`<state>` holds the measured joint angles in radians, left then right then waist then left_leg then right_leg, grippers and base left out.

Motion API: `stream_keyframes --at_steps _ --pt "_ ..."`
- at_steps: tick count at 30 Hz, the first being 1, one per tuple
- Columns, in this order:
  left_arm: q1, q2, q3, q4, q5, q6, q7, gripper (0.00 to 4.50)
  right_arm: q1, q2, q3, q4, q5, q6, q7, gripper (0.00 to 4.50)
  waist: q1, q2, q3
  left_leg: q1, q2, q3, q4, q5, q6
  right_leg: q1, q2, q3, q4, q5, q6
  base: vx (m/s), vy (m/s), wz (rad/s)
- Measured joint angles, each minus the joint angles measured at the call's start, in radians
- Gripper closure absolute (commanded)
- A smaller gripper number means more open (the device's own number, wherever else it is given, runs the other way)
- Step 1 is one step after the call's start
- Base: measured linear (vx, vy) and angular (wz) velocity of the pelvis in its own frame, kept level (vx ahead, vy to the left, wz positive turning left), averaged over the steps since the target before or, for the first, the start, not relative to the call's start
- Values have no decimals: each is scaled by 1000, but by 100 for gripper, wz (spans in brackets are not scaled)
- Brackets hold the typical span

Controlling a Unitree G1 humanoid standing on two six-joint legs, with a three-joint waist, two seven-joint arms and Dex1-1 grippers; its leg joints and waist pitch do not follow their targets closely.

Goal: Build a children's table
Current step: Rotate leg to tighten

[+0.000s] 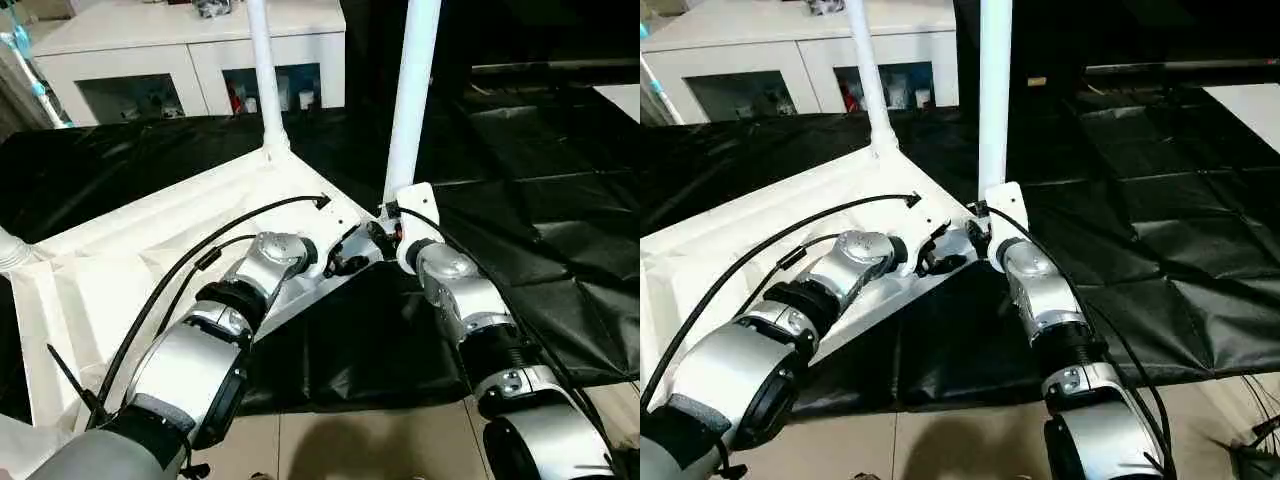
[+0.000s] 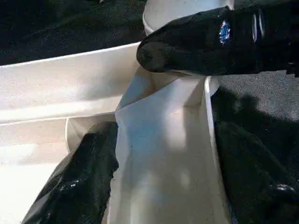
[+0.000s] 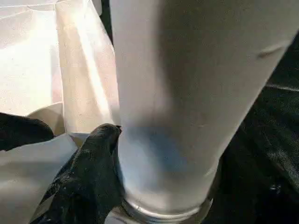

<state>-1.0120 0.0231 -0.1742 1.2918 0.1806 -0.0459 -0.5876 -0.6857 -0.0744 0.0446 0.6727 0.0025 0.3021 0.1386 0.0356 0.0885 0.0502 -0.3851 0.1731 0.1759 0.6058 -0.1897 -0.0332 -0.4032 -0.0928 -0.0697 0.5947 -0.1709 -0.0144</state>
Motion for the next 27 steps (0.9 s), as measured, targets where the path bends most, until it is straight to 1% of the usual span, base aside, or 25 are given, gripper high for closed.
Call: stream_keyframes --at_steps 1,2,3,5,6,7,9,13,14,15,19,23,27 --pt "0 1 0 0 0 0 0 148 0 -1 -2 0 0 -2 4 126 0 0 0 0 0 0 0 0 0 0 0 0 0 0 0 0 0 0" --pt "0 2 0 0 0 0 0 148 0 -2 -3 0 1 -3 6 112 0 0 0 0 0 0 0 0 0 0 0 0 0 0 0 0 0 0" --pt "0 4 0 0 1 0 0 148 2 -4 -9 -1 6 -7 19 112 0 0 0 0 0 0 0 0 0 0 0 0 0 0 0 0 0 0" --pt "0 5 0 0 1 0 0 148 5 -6 -16 -2 26 -13 45 92 0 0 0 0 0 0 0 0 0 0 0 0 0 0 0 0 0 0" --pt "0 6 1 0 1 0 -1 148 6 -9 -16 -4 27 -13 53 92 0 0 0 0 0 0 0 0 0 0 0 0 0 0 0 0 0 0" --pt "0 5 0 0 1 -2 -7 148 19 -22 -15 -26 29 -13 82 69 2 0 0 0 0 0 0 0 0 0 0 0 0 0 0 0 0 0" --pt "0 6 0 -1 2 -7 -18 148 54 -56 3 -84 33 -7 145 64 7 0 0 -1 0 0 0 0 0 0 0 0 -1 0 0 0 0 0" --pt "2 16 -2 -1 10 -21 -45 149 121 -161 47 -208 34 -10 291 64 11 0 0 -1 0 0 0 0 0 0 0 0 0 0 0 0 0 0" --pt "5 20 -9 -4 12 -33 -70 149 154 -205 61 -255 36 -34 345 64 15 0 0 -1 0 0 -1 0 0 0 0 0 -1 0 0 0 0 0" --pt "14 29 -12 -9 12 -49 -93 149 172 -231 64 -275 37 -46 381 64 18 0 0 0 0 0 -1 0 0 0 0 0 -1 0 1 0 0 0" --pt "41 72 -28 -31 11 -120 -227 149 246 -334 64 -312 43 -107 502 64 23 1 0 0 0 0 -1 0 0 0 0 -1 0 0 1 0 0 0" --pt "60 96 -36 -49 11 -161 -302 150 273 -360 65 -335 57 -135 567 64 24 2 -1 0 1 0 -1 0 0 0 0 -1 0 0 1 0 0 0" --pt "71 115 -41 -67 11 -183 -371 150 294 -381 66 -360 83 -136 629 64 30 2 -1 -1 1 0 -1 0 0 0 0 -1 0 0 1 0 0 0"
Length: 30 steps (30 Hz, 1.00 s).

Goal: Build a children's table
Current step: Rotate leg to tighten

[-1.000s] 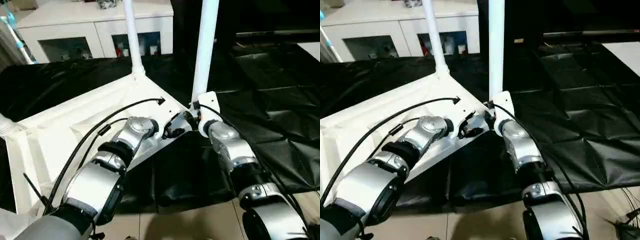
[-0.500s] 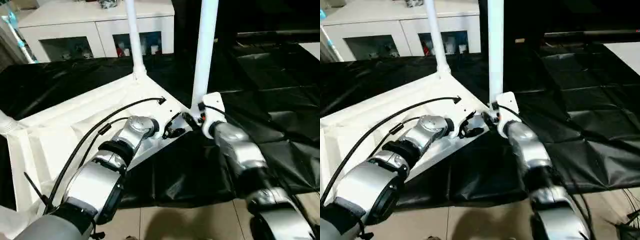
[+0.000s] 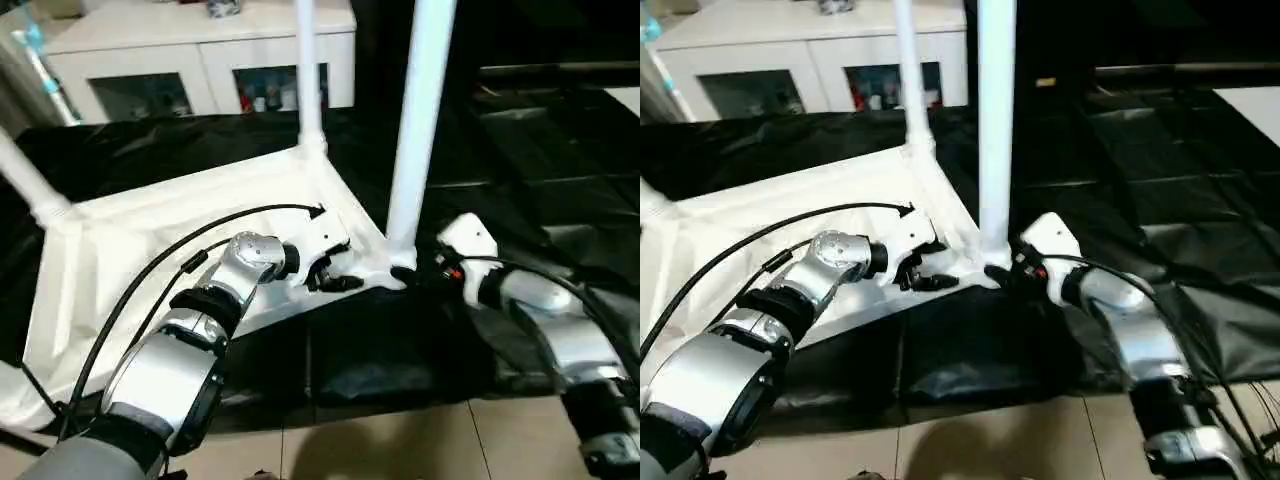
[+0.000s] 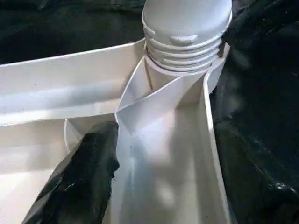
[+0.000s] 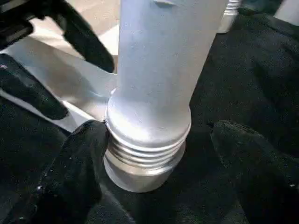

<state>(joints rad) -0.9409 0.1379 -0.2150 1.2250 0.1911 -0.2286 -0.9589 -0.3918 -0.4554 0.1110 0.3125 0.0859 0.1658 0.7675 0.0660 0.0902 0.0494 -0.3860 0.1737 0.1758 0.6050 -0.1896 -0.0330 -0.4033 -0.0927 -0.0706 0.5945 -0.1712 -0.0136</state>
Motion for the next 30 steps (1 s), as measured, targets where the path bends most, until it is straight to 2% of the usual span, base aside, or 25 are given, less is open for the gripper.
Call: stream_keyframes --at_steps 9,10,15,16,19,21,25,30 --pt "10 27 -2 -15 -1 -27 -81 151 4 16 10 -7 30 -3 47 64 15 0 0 0 0 0 0 0 0 0 0 0 0 0 0 0 0 0" --pt "12 27 -4 -19 -1 -29 -84 151 4 16 10 -7 32 -5 51 91 19 0 0 0 0 0 0 0 0 0 0 0 0 0 0 0 0 0" --pt "16 28 -8 -24 -1 -34 -95 151 4 15 9 -5 52 -5 86 117 24 0 0 0 0 0 0 0 0 0 0 0 0 0 0 0 0 0" --pt "17 29 -8 -24 -1 -35 -97 151 4 15 9 -5 57 -7 87 141 24 0 0 0 0 0 0 0 0 0 0 0 0 0 0 0 0 0" --pt "18 29 -8 -25 -1 -35 -97 151 4 17 11 -5 61 -10 93 146 24 0 0 0 0 0 0 0 0 0 0 0 0 0 0 0 0 0" --pt "18 30 -8 -25 -1 -35 -97 153 4 17 11 -5 61 -13 93 180 23 0 0 0 0 0 0 0 0 0 0 0 0 0 0 0 0 0" --pt "18 30 -8 -26 0 -35 -97 153 4 20 11 -4 60 -16 93 198 24 0 0 0 0 0 0 0 0 0 0 0 0 0 0 0 0 0" --pt "18 30 -9 -26 0 -35 -97 153 5 20 11 -3 60 -17 93 199 24 0 0 0 0 0 0 0 0 0 0 0 0 0 0 0 0 0"
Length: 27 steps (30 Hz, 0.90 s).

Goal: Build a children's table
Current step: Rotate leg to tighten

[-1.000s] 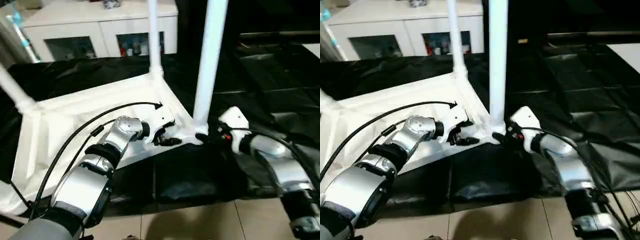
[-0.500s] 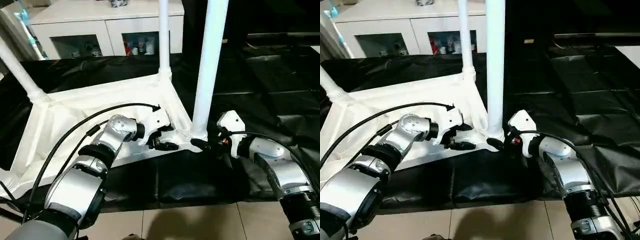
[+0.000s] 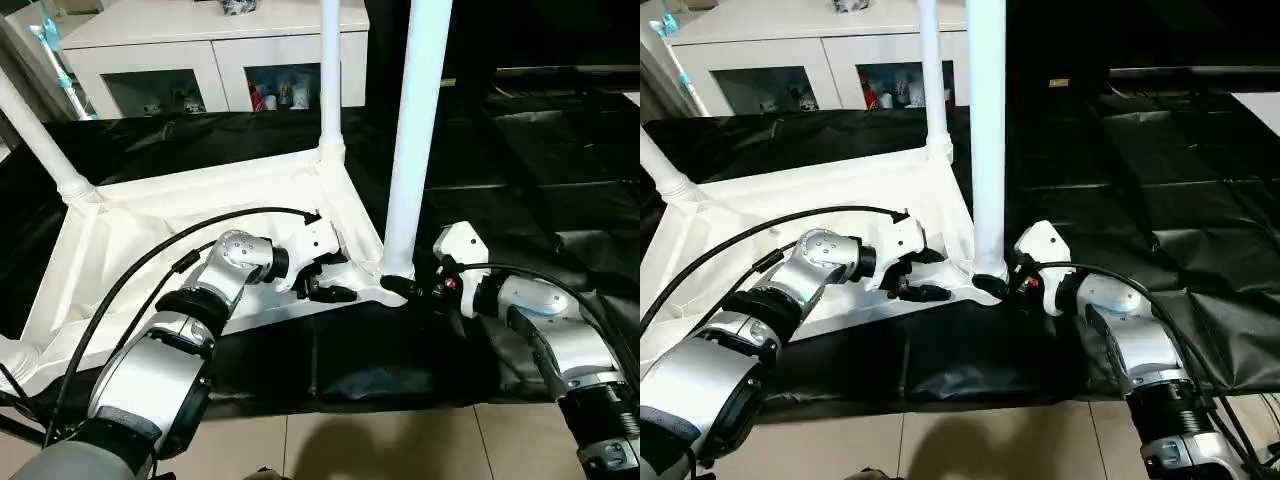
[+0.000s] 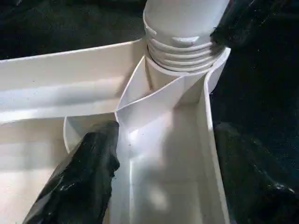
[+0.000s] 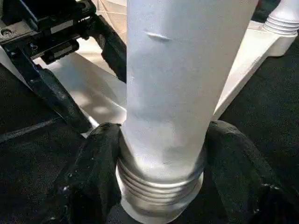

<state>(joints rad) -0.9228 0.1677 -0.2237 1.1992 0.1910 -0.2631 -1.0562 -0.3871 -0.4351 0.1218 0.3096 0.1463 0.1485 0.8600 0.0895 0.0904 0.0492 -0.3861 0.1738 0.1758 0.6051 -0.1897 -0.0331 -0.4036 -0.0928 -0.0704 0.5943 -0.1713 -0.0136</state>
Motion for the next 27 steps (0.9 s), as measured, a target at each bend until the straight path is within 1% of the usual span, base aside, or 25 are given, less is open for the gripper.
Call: stream_keyframes --at_steps 3,7,8,12,13,16,18,19,20,21,22,23,24,26,27 --pt "0 3 0 0 1 9 7 153 0 28 0 12 -6 -8 -38 199 -2 0 0 0 0 0 0 0 0 0 0 0 0 0 0 0 0 0" --pt "-2 1 3 2 1 30 35 153 -10 70 -2 35 -15 -8 -102 201 -16 0 0 1 0 0 0 -2 -4 0 0 0 1 0 0 0 0 0" --pt "-5 -3 10 7 0 43 51 153 -21 88 -5 49 -20 -1 -129 201 -22 0 0 1 0 0 0 -2 -4 0 0 0 1 0 0 0 0 0" --pt "-35 -29 23 40 3 103 169 154 -79 182 -26 97 -56 65 -307 201 -42 0 0 1 0 0 0 -3 -5 0 0 0 0 0 0 0 0 0" --pt "-43 -42 30 52 2 120 214 155 -102 213 -30 113 -73 89 -377 201 -47 0 0 1 0 0 0 -3 -5 0 0 0 0 0 0 0 0 0" --pt "-61 -69 34 66 2 151 290 155 -143 252 -37 149 -92 118 -483 201 -51 0 0 1 0 0 -1 -3 -5 0 0 0 0 0 0 0 0 0" --pt "-70 -89 33 69 4 161 320 155 -174 284 -41 185 -106 129 -550 201 -50 0 0 1 -1 0 -1 -3 -5 0 0 0 0 0 0 0 0 0" --pt "-75 -107 32 70 4 170 330 160 -196 300 -50 208 -114 136 -589 201 -49 0 0 1 -1 0 -1 -3 -5 0 0 0 0 0 0 0 0 0" --pt "-75 -130 32 72 3 176 346 175 -209 314 -51 224 -119 139 -614 201 -49 0 0 1 -1 0 -1 -3 -5 0 0 0 -1 0 0 0 0 0" --pt "-75 -136 31 73 3 177 349 175 -211 316 -52 225 -119 140 -619 201 -50 0 0 1 -1 0 -1 -3 -5 0 0 0 -1 0 0 0 0 0" --pt "-77 -158 31 81 3 184 372 201 -227 347 -50 242 -124 144 -648 201 -56 -1 0 0 -1 0 -1 -1 -2 0 0 1 -1 0 0 0 0 0" --pt "-81 -161 31 85 4 190 385 209 -233 359 -46 247 -126 146 -656 201 -61 -1 0 0 -1 0 -1 -1 -2 -1 0 1 -1 0 0 0 0 0" --pt "-90 -160 32 91 4 193 390 222 -234 363 -46 248 -132 146 -657 201 -62 -1 0 0 -1 0 -2 0 0 -1 0 0 -1 0 0 0 0 0" --pt "-98 -157 32 91 4 193 390 222 -235 368 -45 250 -140 146 -659 201 -61 -1 0 1 0 0 -3 0 0 -1 0 0 -1 0 0 0 0 0" --pt "-98 -157 31 91 4 193 390 247 -236 369 -46 251 -141 146 -660 201 -60 -1 0 1 0 0 -3 0 0 -1 0 0 -1 0 0 0 0 0"
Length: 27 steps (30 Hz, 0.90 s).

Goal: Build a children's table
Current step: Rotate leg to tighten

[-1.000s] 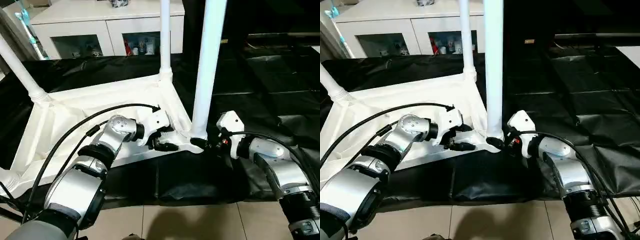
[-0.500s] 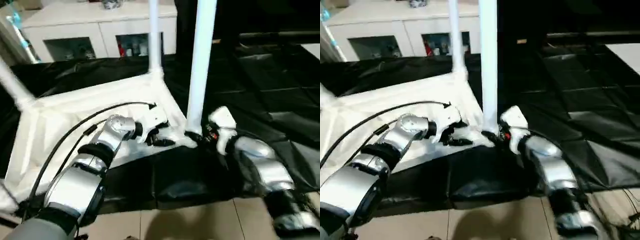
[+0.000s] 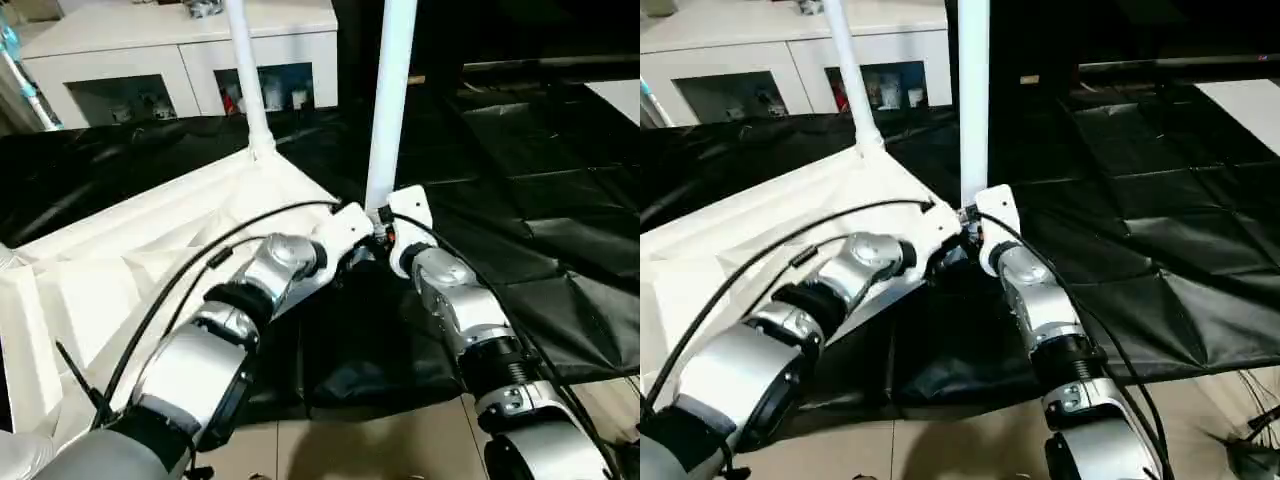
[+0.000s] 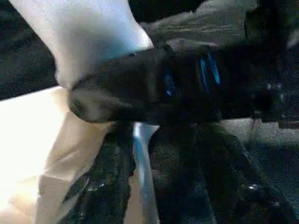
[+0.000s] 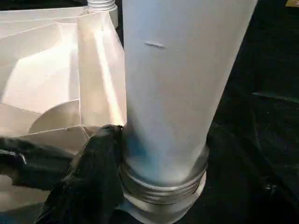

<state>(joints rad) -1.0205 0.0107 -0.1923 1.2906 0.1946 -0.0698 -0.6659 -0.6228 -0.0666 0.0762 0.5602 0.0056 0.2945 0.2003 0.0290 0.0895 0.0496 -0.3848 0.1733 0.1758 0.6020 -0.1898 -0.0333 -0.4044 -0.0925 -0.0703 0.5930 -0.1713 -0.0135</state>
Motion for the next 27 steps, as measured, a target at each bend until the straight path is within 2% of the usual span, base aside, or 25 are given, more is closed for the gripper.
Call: stream_keyframes --at_steps 3,4,5,7,8,9,11,17,20,22,27 --pt "0 2 0 1 0 0 2 253 0 -5 -2 0 1 -3 1 201 1 0 0 0 0 0 0 0 0 0 0 0 0 0 0 0 0 0" --pt "0 5 0 1 0 0 2 282 0 -10 -4 0 2 -6 2 201 2 0 0 0 0 0 0 0 0 0 0 0 0 0 0 0 0 0" --pt "0 7 0 1 1 0 1 282 1 -15 -6 0 2 -10 3 201 2 0 0 0 0 0 0 0 0 0 0 0 0 0 0 0 0 0" --pt "0 12 -1 1 1 -1 -7 300 2 -19 -10 0 4 -13 5 131 3 0 0 0 0 0 0 0 0 0 0 0 0 0 0 0 0 0" --pt "1 16 -2 0 1 -5 -15 300 4 -25 -14 -1 11 -13 13 131 4 0 0 -1 0 0 0 0 0 0 0 0 0 0 0 0 0 0" --pt "1 20 -3 -2 2 -7 -24 322 7 -29 -28 -2 25 -13 23 126 5 0 0 -1 0 0 0 0 0 0 0 0 0 0 0 0 0 0" --pt "8 37 -7 -4 8 -14 -43 340 22 -46 -44 -13 44 -13 50 97 10 0 0 -1 0 0 0 0 0 0 0 0 -1 0 0 0 0 0" --pt "31 46 -12 -21 7 -9 -68 385 48 -100 -57 -74 69 -5 116 56 24 -1 1 -2 0 0 1 0 0 0 -1 0 -1 0 0 0 0 0" --pt "31 49 -10 -26 4 19 -56 400 71 -152 -62 -130 86 7 183 56 26 -1 1 -1 0 0 1 0 0 0 0 0 0 0 0 0 0 0" --pt "31 54 -9 -29 3 37 -49 428 93 -188 -68 -150 89 8 223 56 21 -1 1 0 0 0 1 0 0 0 0 0 1 0 0 0 0 0" --pt "41 61 11 -30 -6 53 -41 444 113 -224 -80 -157 89 7 252 56 12 0 0 1 0 0 0 0 0 0 0 -1 2 1 0 0 0 0"
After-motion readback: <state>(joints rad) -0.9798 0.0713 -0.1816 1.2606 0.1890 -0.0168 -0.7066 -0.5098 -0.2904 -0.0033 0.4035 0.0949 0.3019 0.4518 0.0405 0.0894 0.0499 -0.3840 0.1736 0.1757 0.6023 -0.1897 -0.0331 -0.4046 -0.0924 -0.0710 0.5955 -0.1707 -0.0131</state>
